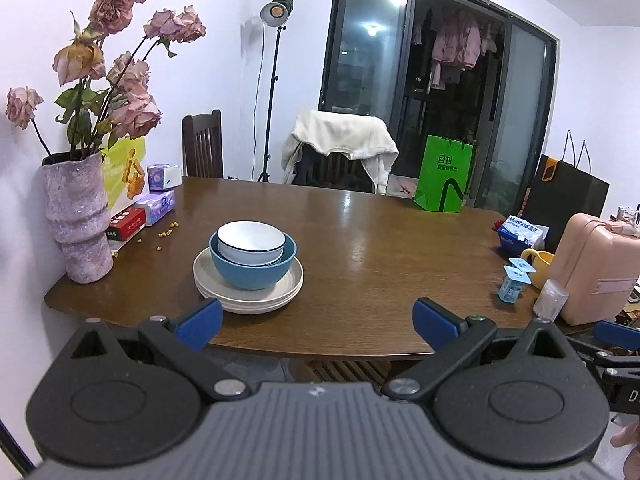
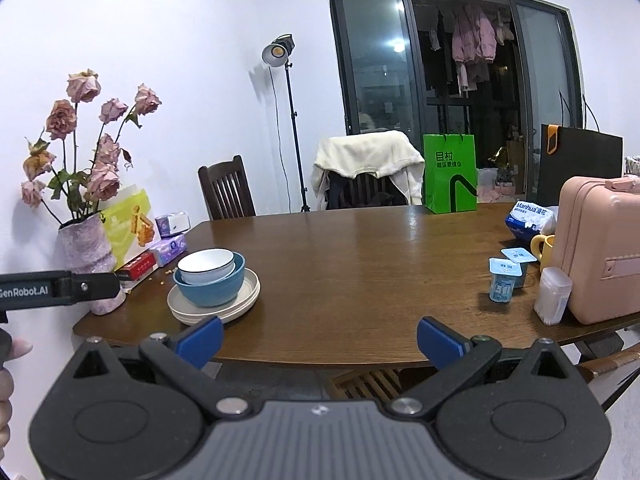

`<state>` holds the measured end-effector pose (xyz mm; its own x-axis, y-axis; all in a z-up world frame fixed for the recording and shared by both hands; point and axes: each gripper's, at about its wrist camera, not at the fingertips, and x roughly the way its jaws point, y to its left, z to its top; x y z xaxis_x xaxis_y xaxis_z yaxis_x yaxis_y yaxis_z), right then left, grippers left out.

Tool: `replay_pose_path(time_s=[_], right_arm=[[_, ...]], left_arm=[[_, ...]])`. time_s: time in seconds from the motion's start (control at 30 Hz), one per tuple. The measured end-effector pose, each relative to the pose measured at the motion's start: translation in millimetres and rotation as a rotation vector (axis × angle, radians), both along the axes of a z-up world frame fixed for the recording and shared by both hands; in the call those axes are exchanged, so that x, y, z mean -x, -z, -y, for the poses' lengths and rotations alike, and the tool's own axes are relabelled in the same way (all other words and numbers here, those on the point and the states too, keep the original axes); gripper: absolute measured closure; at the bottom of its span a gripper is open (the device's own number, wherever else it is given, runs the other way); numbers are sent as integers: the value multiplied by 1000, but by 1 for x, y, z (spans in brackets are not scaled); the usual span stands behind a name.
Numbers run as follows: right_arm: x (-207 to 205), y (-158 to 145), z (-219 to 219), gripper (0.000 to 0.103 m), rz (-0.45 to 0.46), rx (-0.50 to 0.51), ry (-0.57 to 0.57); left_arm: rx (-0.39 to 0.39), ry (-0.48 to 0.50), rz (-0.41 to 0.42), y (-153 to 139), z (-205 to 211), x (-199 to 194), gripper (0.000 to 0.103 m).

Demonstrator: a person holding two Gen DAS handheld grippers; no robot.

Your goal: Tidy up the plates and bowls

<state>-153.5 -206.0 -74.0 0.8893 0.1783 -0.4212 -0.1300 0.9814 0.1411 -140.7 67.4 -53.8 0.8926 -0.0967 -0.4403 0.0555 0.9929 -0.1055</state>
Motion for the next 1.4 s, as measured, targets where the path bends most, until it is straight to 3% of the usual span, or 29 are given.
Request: replay_pose_path(time_s=[1.4], right_arm=[[11, -8, 2, 0, 30, -7, -2]], left_arm=[[-6, 7, 35, -6, 6, 14, 0]])
